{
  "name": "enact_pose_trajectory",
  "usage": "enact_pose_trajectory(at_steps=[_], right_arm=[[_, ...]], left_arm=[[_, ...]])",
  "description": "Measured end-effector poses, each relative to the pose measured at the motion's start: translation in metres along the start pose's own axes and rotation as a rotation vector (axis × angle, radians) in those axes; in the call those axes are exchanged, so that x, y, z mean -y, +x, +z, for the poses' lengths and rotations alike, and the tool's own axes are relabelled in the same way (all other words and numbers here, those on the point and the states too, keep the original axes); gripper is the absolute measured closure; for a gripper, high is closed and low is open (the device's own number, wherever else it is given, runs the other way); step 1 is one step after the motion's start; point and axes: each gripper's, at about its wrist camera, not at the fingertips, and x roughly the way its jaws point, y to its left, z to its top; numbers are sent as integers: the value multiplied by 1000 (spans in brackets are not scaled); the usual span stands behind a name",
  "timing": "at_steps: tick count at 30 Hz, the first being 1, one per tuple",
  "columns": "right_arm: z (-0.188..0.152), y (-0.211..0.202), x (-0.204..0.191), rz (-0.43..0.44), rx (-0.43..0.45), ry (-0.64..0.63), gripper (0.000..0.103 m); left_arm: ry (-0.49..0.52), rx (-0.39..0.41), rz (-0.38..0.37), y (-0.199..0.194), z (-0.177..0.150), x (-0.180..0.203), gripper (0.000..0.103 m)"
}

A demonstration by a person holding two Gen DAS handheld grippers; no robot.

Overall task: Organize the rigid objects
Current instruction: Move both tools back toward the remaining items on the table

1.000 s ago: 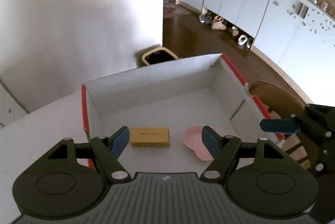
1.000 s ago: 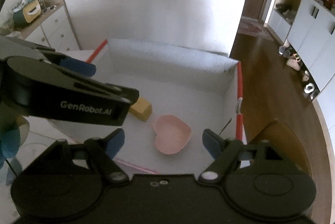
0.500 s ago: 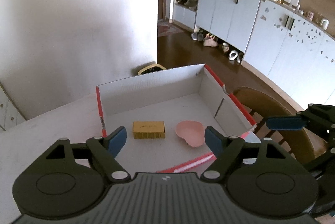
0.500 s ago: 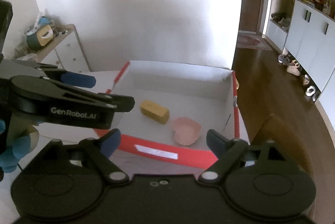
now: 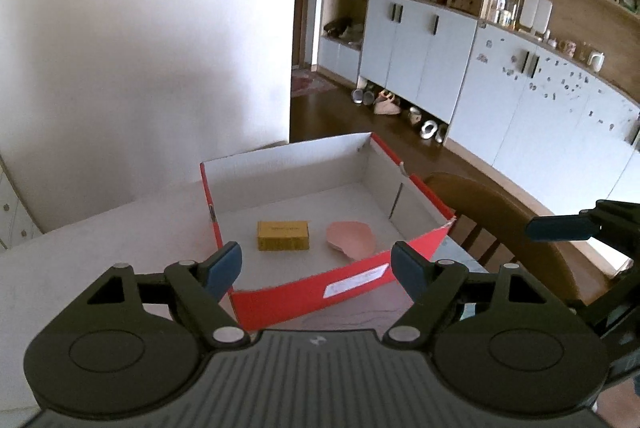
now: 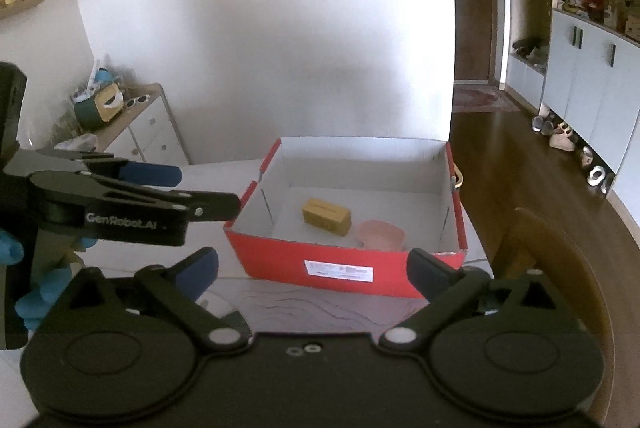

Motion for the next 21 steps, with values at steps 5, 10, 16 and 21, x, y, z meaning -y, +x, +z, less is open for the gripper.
enact_pose_trajectory(at_steps=[5, 10, 16, 21], right_arm=[[-14, -15, -9, -8, 32, -1, 1], [-33, -30, -19, -24, 69, -14, 0], [-55, -41, -25, -43, 94, -11, 0], [-75, -45, -27, -62, 89, 0, 0]], left_arm=[[11, 34, -9, -20, -14, 2, 21], [22, 53, -15, -35, -32, 5, 14], [62, 68, -24, -47, -62, 13, 12], [76, 63, -49, -49, -90, 20, 12]])
